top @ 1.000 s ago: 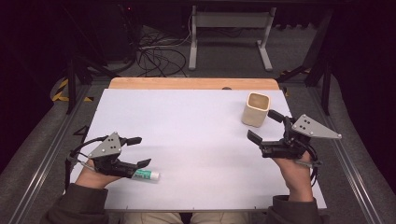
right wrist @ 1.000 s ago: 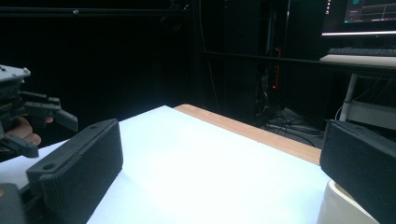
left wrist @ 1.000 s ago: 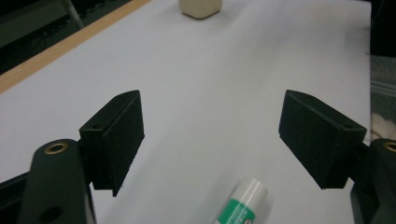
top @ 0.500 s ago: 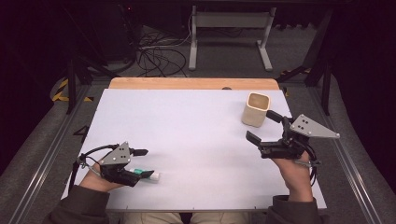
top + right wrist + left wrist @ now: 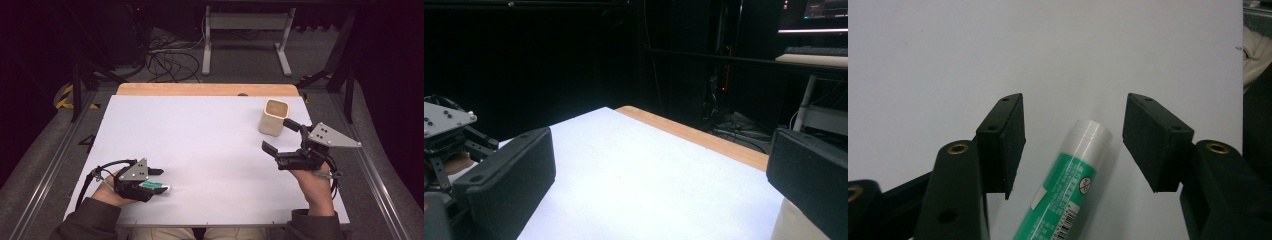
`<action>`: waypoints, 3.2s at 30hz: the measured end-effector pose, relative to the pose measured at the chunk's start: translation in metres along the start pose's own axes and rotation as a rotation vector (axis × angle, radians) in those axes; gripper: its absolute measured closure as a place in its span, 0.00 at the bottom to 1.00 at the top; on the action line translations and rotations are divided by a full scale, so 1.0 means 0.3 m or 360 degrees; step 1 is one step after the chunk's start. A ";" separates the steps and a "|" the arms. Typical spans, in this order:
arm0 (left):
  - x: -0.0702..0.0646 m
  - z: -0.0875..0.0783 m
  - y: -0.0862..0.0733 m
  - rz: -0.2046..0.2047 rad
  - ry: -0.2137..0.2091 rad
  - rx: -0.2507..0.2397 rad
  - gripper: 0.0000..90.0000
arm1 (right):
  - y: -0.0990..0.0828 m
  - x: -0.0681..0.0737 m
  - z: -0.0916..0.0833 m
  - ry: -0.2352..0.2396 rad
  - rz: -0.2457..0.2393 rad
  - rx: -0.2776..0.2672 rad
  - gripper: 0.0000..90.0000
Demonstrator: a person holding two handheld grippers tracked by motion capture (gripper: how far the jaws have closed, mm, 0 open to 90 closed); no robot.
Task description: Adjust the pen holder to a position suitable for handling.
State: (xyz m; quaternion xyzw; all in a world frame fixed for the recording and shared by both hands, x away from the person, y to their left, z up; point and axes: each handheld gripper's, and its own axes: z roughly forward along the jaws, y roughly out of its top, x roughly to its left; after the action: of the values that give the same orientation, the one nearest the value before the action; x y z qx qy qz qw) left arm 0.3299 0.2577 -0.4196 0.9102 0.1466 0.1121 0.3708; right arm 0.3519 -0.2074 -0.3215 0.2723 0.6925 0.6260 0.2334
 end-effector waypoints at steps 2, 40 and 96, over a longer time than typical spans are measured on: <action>-0.001 0.004 0.000 0.0000 -0.0002 -0.0001 0.49 | 0.000 0.000 0.001 0.0000 0.0000 0.0002 0.00; -0.018 0.104 0.001 0.0135 -0.0030 0.0272 0.62 | -0.006 0.013 0.025 0.0037 -0.0009 0.0066 0.00; 0.000 0.004 0.072 -0.0071 0.0091 -0.0354 0.72 | -0.024 0.034 0.071 0.0061 -0.0012 0.0064 0.01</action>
State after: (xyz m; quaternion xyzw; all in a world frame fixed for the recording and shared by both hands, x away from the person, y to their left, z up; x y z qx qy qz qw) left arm 0.3343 0.2423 -0.4051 0.8564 0.1641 0.1452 0.4676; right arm 0.3579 -0.1852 -0.3309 0.2623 0.7102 0.6162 0.2170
